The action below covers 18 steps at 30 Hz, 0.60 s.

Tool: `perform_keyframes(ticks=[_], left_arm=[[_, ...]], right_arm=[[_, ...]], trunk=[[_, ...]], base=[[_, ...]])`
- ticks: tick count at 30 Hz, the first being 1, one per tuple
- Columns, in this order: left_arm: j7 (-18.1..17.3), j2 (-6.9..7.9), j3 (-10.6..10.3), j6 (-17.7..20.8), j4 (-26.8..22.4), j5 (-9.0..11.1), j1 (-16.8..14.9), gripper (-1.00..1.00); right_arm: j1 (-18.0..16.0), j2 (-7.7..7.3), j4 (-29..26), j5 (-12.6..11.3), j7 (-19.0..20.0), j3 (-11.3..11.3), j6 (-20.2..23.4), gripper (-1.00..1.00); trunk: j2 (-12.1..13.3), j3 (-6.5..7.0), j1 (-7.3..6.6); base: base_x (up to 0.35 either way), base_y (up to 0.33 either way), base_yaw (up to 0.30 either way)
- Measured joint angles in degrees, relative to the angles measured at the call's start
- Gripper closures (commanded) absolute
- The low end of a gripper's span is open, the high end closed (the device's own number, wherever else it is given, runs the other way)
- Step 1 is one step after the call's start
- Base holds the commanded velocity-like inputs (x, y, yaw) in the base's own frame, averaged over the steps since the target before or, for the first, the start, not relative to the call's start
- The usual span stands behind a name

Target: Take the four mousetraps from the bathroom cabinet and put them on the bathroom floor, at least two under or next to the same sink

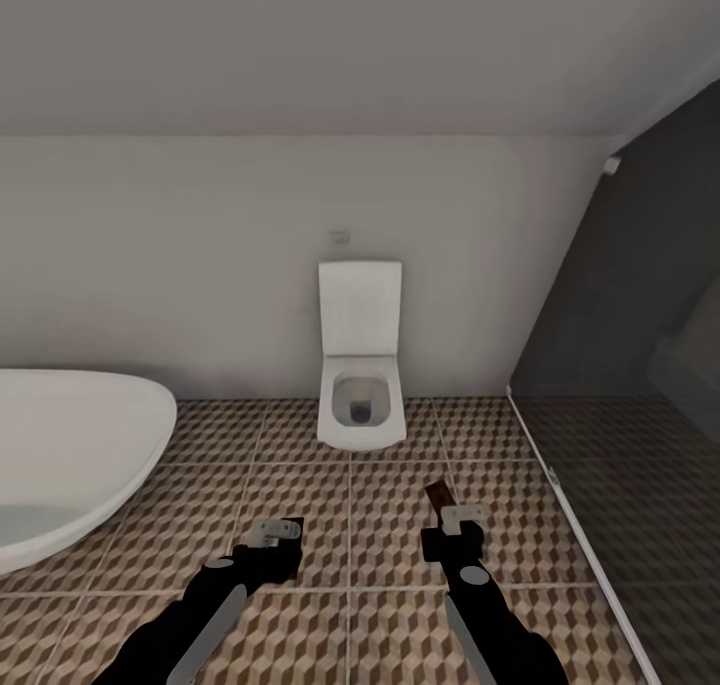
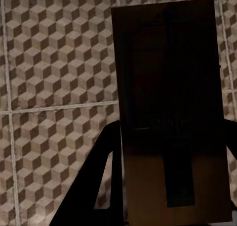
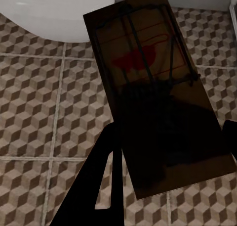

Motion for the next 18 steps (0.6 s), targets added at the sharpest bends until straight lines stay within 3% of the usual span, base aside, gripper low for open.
perform_keyframes(ticks=[5, 18], left_arm=[[0.0, 0.0, 0.0, 0.0, 0.0, 0.0, 0.0, 1.0], [0.0, 0.02, -0.1, 0.0, 0.1, 0.0, 0.0, 1.0]], right_arm=[[0.0, 0.0, 0.0, 0.0, 0.0, 0.0, 0.0, 1.0], [0.0, 0.0, 0.0, 0.0, 0.0, 0.0, 0.0, 1.0]], trunk=[[0.0, -0.45, 0.01], [0.0, -1.63, 0.02]], base=[[0.144, 0.0, 0.0], [0.008, 0.0, 0.0]])
